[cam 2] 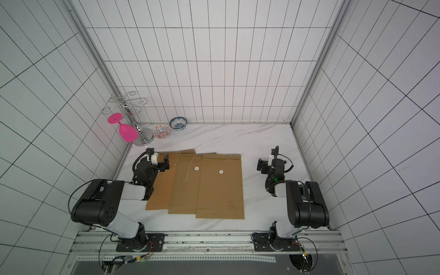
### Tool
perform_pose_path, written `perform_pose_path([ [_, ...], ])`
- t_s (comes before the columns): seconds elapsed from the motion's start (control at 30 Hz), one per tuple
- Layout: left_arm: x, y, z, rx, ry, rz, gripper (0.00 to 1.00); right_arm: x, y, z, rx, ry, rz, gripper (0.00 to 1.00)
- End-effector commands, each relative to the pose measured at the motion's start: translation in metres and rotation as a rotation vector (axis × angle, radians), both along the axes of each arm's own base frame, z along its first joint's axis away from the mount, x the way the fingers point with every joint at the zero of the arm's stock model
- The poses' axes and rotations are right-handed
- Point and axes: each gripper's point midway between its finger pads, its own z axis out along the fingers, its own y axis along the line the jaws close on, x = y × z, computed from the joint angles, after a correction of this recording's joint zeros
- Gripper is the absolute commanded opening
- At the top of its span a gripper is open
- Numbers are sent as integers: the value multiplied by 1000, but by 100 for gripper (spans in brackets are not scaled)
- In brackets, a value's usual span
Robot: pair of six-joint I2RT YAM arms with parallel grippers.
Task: Open the file bag
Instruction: Reset both arms
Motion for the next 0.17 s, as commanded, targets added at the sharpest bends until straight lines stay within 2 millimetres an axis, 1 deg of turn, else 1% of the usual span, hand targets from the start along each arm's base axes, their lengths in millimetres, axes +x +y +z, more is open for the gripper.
perform_pose_path([
  [0.0, 3, 2, 12, -3, -34, 12, 96, 11, 0, 9, -12, -16, 2, 99],
  [0.13, 3, 2, 12, -3, -33, 12, 96, 8, 1, 11, -18, -27, 3, 98],
])
